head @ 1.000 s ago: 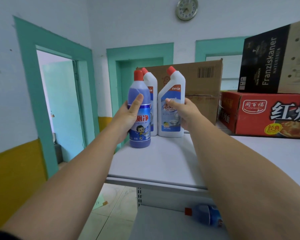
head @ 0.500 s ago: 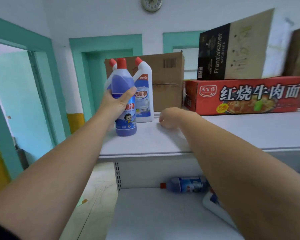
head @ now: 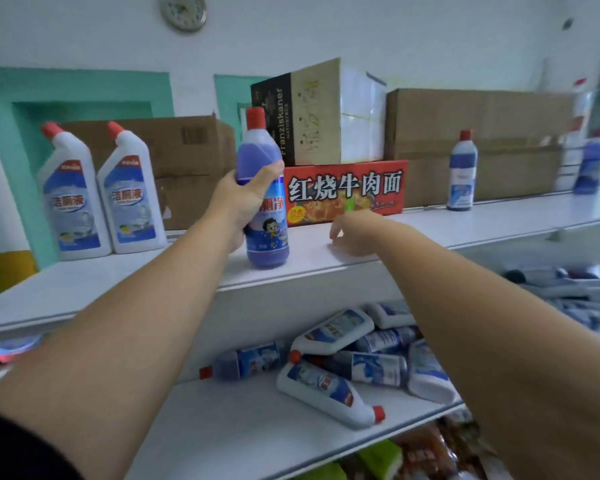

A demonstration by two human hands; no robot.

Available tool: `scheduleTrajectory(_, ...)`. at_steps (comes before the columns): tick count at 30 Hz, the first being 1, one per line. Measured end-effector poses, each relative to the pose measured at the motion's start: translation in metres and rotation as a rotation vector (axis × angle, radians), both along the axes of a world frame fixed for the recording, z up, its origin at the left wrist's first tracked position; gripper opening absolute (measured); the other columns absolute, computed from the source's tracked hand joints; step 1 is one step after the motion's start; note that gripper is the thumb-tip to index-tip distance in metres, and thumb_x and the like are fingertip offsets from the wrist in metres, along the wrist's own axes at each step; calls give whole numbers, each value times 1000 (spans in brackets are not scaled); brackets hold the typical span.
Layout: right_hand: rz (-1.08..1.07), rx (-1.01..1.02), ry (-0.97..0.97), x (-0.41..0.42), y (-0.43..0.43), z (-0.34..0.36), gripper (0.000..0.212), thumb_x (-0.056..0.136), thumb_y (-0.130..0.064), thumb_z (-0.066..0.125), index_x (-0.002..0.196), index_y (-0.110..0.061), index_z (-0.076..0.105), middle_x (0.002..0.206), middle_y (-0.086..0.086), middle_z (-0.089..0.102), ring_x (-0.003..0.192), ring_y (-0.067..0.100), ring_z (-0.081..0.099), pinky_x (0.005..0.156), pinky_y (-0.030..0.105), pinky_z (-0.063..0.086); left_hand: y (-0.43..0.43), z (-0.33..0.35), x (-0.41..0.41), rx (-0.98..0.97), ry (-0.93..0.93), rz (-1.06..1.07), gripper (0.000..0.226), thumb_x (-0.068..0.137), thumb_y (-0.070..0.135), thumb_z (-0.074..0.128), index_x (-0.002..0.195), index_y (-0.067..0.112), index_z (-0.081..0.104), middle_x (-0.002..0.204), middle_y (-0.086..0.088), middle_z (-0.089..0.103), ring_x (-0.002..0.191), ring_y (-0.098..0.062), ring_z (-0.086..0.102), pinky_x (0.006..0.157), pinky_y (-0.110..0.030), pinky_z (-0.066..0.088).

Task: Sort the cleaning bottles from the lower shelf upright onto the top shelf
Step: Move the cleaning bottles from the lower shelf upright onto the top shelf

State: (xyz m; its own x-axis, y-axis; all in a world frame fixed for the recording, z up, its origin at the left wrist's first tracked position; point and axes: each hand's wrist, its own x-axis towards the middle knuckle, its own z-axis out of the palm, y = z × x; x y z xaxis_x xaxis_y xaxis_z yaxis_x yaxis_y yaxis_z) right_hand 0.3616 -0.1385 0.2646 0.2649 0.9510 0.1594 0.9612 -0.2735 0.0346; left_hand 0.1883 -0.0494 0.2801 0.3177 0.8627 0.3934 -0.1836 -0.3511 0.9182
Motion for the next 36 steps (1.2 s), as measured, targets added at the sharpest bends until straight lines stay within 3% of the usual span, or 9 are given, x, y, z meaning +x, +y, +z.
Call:
scheduleTrajectory(5,-105,-8,-23,82,-70,2,40,106,-28,42,137,-9,59,141,11,57,127,30,53,106,38,43,-44,7,88,-14,2,-140,58,75,39,85,122,12,63,89,-6,72,76,-24,71,70,-37,59)
scheduleTrajectory(14,-278,78,30,237,-168,-13,37,102,-31,47,134,-21,60,138,6,59,126,28,53,104,38,43,-117,7,246,8,32,-304,47,76,43,82,112,18,66,89,-4,71,80,-24,71,77,-40,61)
scheduleTrajectory(19,-409,105,84,315,-214,-14,39,102,-30,46,134,-15,62,135,10,61,121,30,56,103,41,45,-147,6,338,28,49,-408,52,74,43,84,114,15,66,96,-9,74,82,-24,74,76,-38,62)
scheduleTrajectory(25,-564,116,100,415,-257,-15,37,101,-28,51,134,-14,61,133,11,62,120,30,57,105,41,45,-179,7,464,30,70,-552,55,78,44,81,121,16,62,95,-1,70,79,-17,70,60,-27,54)
scheduleTrajectory(32,-749,81,82,542,-300,-16,37,100,-31,52,128,-13,67,128,8,66,116,28,60,103,41,48,-206,14,610,19,73,-707,56,78,43,81,122,16,60,97,-3,72,75,-16,71,55,-26,54)
scheduleTrajectory(36,-808,87,83,604,-329,-17,40,101,-34,51,131,-12,65,130,8,64,120,28,58,105,42,46,-226,9,690,18,87,-764,54,77,43,82,120,17,62,102,-4,73,84,-21,72,60,-30,53)
